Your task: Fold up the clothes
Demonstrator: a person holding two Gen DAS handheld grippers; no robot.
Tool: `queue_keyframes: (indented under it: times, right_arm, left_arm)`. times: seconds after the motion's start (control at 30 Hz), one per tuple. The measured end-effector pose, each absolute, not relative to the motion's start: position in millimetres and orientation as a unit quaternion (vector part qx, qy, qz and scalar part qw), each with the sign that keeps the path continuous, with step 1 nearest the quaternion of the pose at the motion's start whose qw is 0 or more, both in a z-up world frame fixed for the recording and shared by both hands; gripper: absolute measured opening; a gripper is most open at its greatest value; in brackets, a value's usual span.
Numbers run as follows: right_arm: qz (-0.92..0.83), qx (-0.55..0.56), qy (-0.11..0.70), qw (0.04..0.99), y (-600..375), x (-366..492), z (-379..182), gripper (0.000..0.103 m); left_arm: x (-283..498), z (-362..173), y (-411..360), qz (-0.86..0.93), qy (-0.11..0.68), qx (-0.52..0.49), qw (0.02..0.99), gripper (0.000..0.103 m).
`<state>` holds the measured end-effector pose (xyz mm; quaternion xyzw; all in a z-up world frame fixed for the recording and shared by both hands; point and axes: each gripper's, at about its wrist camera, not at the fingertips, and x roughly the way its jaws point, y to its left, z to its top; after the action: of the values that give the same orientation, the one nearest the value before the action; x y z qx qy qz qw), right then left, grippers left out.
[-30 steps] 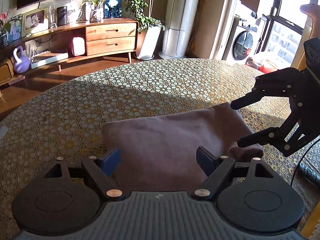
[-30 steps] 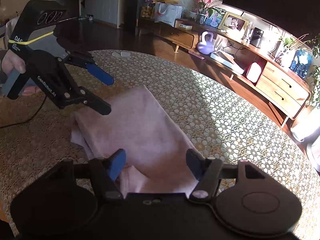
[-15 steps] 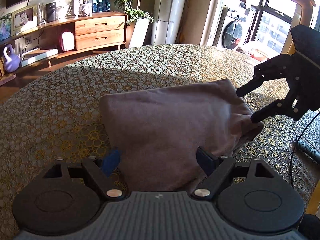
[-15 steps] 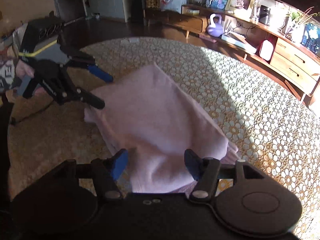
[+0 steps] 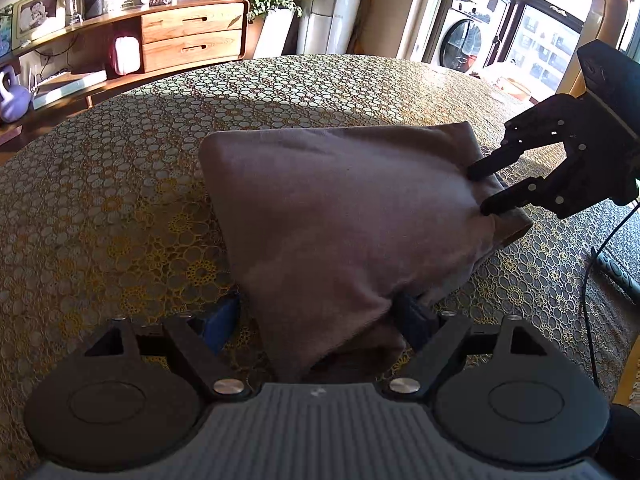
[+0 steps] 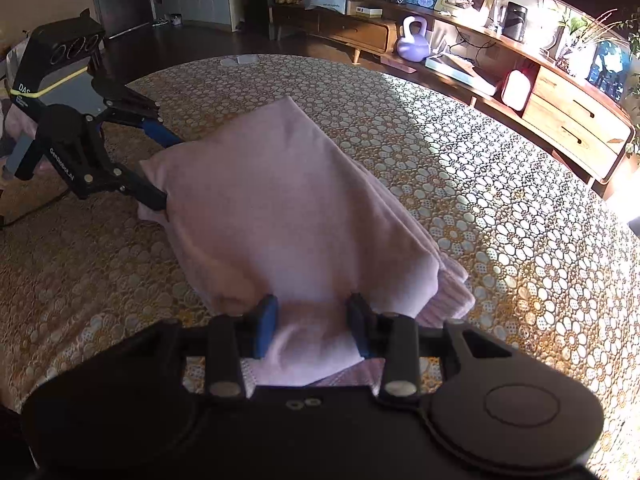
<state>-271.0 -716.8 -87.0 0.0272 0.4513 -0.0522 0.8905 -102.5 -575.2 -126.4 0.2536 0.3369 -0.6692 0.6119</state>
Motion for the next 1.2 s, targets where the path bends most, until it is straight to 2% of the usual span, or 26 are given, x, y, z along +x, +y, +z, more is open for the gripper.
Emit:
queue_keyframes:
  times: [0.1, 0.17, 0.33, 0.47, 0.6, 0.77, 0.8, 0.83, 0.9, 0.93, 0.97, 1.1, 1.2]
  right_arm:
    - [-0.077, 0.049, 0.428, 0.899, -723.8, -278.5, -69.2, 0.103]
    - [-0.111, 0.083, 0.407, 0.903, -731.9, -290.3, -65.1, 0.103]
    - [-0.16, 0.171, 0.398, 0.887, -747.3, -300.2, -78.0, 0.103]
    - [-0.184, 0.224, 0.388, 0.875, -755.8, -299.7, -87.9, 0.103]
    - [-0.204, 0.233, 0.424, 0.851, -757.2, -292.1, -103.2, 0.103]
    - [-0.206, 0.247, 0.428, 0.845, -751.6, -287.4, -107.8, 0.103]
    - [-0.208, 0.248, 0.429, 0.843, -751.2, -287.1, -108.4, 0.103]
    - [-0.211, 0.249, 0.429, 0.842, -750.5, -286.4, -108.4, 0.103]
    - [-0.218, 0.249, 0.43, 0.84, -748.4, -284.7, -107.7, 0.103]
    - [-0.222, 0.247, 0.429, 0.84, -746.8, -283.8, -107.4, 0.103]
    - [-0.227, 0.246, 0.428, 0.839, -745.1, -283.4, -106.9, 0.103]
    - [-0.248, 0.242, 0.423, 0.837, -739.2, -283.4, -103.8, 0.103]
    - [-0.262, 0.229, 0.42, 0.838, -733.1, -283.5, -99.6, 0.103]
  left_arm:
    - [-97.7, -110.2, -576.0, -0.672, 0.319, 0.251, 0.619, 0.083]
    - [-86.6, -103.0, -582.8, -0.668, 0.334, 0.236, 0.621, 0.084]
    - [-55.3, -114.9, -614.1, -0.64, 0.437, 0.187, 0.604, 0.086]
    - [-42.9, -124.2, -626.9, -0.62, 0.476, 0.15, 0.605, 0.086]
    - [-47.2, -128.5, -633.9, -0.612, 0.479, 0.16, 0.609, 0.086]
    - [-54.1, -128.6, -636.4, -0.611, 0.471, 0.164, 0.615, 0.084]
    - [-55.6, -127.9, -636.3, -0.612, 0.469, 0.164, 0.616, 0.082]
    - [-57.2, -127.2, -636.2, -0.612, 0.467, 0.165, 0.617, 0.076]
    - [-60.3, -125.8, -636.0, -0.614, 0.462, 0.165, 0.619, 0.073]
    - [-61.9, -125.1, -635.9, -0.614, 0.459, 0.166, 0.62, 0.066]
    - [-63.4, -124.5, -635.8, -0.615, 0.457, 0.166, 0.621, 0.063]
    - [-77.5, -115.6, -634.1, -0.623, 0.438, 0.171, 0.625, 0.032]
    - [-92.0, -105.9, -637.2, -0.627, 0.424, 0.179, 0.628, 0.015]
